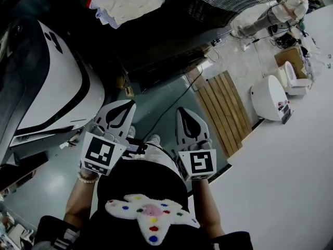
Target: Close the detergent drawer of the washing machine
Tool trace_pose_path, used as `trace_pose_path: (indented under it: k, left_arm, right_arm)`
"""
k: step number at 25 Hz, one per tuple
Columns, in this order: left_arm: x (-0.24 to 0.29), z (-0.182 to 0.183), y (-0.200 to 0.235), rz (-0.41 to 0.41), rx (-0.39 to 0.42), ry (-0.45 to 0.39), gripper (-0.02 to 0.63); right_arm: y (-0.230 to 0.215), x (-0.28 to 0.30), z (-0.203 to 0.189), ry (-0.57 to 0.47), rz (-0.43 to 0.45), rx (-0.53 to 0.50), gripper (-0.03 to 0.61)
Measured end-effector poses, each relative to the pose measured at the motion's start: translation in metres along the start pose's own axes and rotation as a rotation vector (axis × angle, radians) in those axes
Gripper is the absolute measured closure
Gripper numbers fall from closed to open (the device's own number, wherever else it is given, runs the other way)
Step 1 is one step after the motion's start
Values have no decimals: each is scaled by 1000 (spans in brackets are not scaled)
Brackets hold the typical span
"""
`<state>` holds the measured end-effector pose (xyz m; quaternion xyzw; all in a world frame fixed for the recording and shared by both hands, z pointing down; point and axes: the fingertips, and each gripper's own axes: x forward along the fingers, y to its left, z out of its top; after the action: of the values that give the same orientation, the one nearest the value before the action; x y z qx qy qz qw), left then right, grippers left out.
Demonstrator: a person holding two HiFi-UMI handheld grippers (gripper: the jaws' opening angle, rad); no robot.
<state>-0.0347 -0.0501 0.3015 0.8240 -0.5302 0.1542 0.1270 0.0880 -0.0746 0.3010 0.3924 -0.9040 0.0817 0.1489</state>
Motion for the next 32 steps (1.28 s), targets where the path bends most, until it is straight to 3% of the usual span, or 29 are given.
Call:
trace_pose_path:
  k: [32]
  left_arm:
    - [-11,-8,-1,7,-4,7,603]
  right_arm:
    - [26,-6,-2,10,27,-25,574]
